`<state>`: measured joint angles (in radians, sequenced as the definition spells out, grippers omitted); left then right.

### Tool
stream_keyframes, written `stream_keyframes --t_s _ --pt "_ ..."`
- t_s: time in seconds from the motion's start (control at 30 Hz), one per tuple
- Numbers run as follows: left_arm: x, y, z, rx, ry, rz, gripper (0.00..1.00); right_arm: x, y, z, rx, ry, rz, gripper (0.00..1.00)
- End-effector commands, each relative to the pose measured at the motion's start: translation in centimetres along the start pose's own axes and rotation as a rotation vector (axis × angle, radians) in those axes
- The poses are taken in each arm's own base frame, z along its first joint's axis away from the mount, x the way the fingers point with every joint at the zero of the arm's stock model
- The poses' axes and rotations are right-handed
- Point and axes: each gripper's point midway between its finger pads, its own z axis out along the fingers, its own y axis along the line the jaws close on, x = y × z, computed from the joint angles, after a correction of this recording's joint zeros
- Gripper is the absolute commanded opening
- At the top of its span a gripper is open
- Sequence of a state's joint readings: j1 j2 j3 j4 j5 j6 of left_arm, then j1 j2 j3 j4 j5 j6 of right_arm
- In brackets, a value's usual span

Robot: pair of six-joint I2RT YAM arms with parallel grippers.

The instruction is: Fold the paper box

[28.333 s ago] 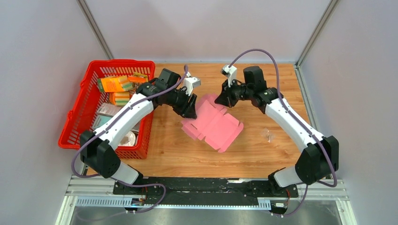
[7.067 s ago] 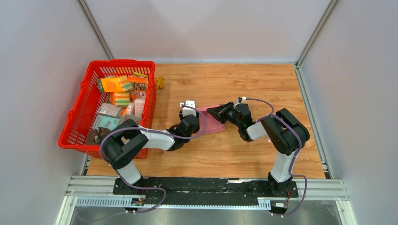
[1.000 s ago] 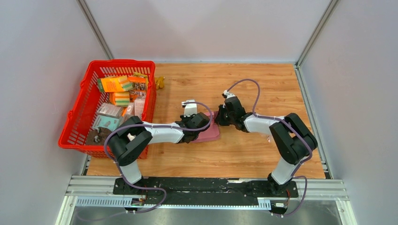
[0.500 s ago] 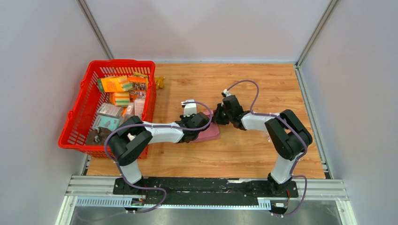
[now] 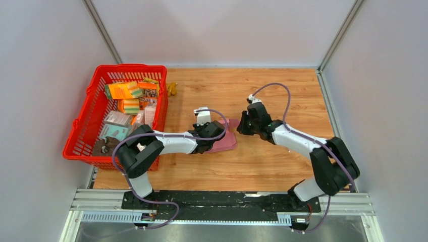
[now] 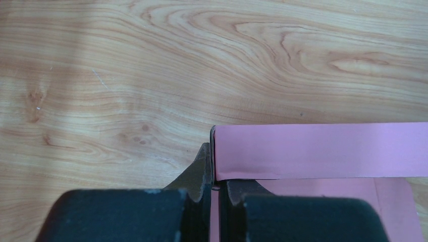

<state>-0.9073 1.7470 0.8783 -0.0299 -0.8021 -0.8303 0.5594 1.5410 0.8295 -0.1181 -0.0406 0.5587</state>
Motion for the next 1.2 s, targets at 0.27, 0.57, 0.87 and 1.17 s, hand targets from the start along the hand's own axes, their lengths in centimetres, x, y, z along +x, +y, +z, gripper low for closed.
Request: stream_keyframes --t_s 0.27,0.57,0.87,1.17 --pt "0.6 0.2 0.5 -0.013 0.007 -0.009 0.0 -6.7 -8.1 -1.5 0.354 -0.131 -0.094 0.15" --pt "0.6 0.0 0.6 -0.013 0.005 -0.009 0.0 -7.4 -2.5 3.3 0.102 -0.08 -0.229 0.05" --pt "0.8 -0.1 0.8 -0.015 0.013 -0.002 0.0 -3.9 2.2 2.0 -0.118 -0.047 -0.299 0.05" --pt "0.8 0.0 0.7 -0.015 0.013 -0.001 0.0 -3.1 2.7 1.0 -0.151 -0.05 -0.322 0.07"
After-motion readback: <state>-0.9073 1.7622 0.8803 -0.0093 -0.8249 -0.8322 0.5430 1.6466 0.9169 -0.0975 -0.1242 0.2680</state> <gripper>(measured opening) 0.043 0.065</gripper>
